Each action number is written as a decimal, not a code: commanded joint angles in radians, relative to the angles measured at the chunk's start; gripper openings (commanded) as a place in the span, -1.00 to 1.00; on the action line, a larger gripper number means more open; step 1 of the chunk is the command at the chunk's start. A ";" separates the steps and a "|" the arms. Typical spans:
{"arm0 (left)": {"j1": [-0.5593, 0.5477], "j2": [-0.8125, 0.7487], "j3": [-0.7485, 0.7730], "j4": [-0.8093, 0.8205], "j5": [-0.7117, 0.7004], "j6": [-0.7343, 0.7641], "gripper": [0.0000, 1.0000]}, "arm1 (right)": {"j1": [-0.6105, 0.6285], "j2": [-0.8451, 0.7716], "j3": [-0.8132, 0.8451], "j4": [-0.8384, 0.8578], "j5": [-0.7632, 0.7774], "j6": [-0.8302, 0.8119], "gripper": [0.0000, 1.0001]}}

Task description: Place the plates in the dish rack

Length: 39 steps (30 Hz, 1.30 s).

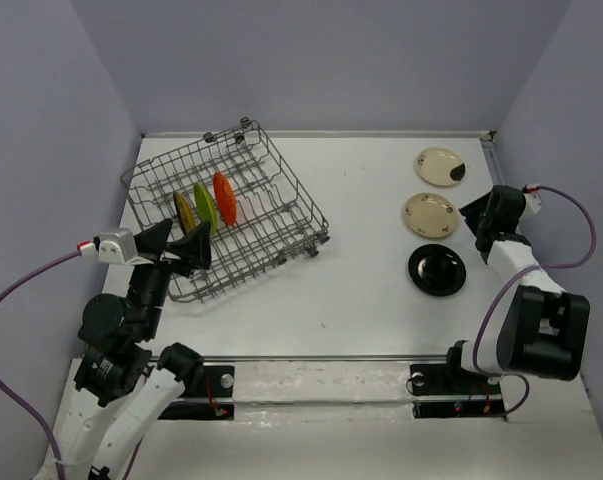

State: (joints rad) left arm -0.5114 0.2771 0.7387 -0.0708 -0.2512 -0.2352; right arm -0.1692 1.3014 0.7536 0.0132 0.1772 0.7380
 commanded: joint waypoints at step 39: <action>-0.009 0.004 -0.012 0.055 -0.022 0.027 0.98 | 0.240 0.093 0.202 -0.010 0.082 -0.184 -0.86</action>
State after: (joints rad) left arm -0.5282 0.2604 0.7326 -0.0711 -0.2646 -0.2245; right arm -0.1246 1.4754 0.8509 0.0242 0.0448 0.6437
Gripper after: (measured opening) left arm 0.990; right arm 0.101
